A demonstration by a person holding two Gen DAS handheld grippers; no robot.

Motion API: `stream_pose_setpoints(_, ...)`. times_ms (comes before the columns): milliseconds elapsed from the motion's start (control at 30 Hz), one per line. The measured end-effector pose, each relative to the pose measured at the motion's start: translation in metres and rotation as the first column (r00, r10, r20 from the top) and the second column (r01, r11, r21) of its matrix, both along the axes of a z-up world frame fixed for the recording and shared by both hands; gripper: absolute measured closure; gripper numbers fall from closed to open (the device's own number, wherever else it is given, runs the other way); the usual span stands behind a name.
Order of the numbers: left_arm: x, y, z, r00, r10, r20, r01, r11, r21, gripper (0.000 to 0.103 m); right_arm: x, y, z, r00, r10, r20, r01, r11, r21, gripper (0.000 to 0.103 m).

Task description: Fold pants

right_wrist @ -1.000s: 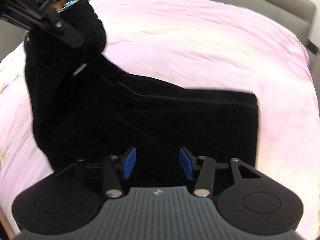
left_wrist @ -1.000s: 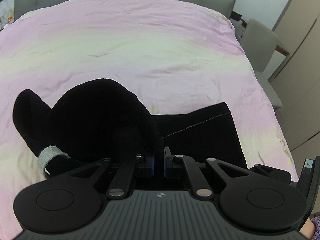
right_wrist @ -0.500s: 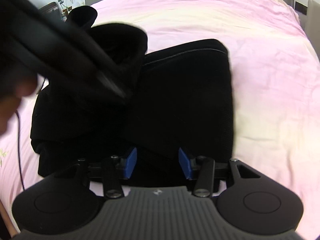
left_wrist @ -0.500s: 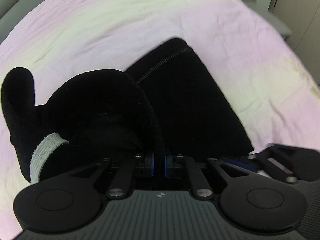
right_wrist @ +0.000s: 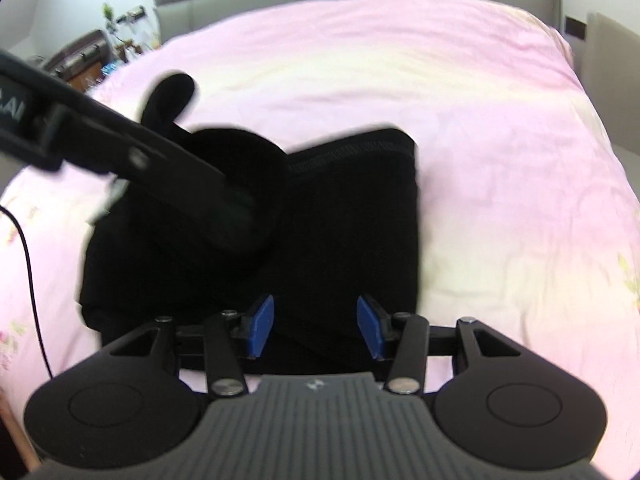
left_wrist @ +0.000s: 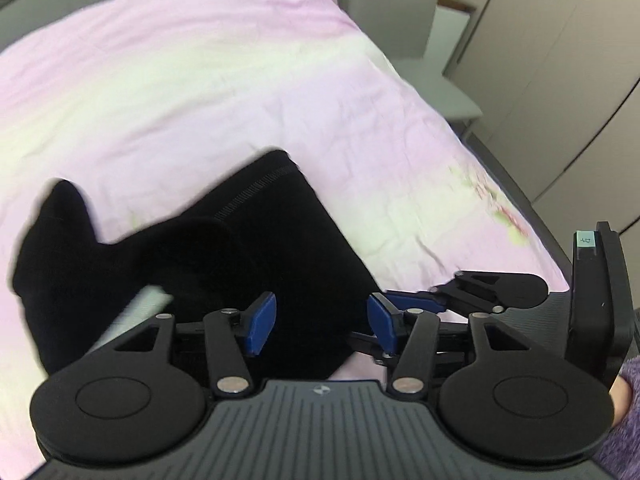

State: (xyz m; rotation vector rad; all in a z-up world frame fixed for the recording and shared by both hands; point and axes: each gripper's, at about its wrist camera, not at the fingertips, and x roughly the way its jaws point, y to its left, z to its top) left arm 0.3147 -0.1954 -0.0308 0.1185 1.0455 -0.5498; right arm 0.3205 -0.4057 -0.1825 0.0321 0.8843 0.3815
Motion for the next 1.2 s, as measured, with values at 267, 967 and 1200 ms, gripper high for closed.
stream_pose_setpoints(267,0.002,0.104,0.011,0.986,0.144,0.090,-0.155,0.980,0.128,0.040,0.036,0.059,0.033,0.992,0.120,0.034,-0.122,0.988,0.098,0.049)
stream_pose_setpoints(967,0.004,0.138,-0.018,0.991,0.129,-0.032,-0.132,0.982,-0.138,0.028,0.003,0.112,-0.027,0.950,0.225,-0.217,-0.169,0.954,0.247,0.097)
stream_pose_setpoints(1200,0.023,0.083,-0.047,0.979,0.202,0.035,-0.204,0.977,0.063,0.040,-0.002,0.123,-0.029,0.954,0.241,-0.175,-0.204,0.957,0.206,0.095)
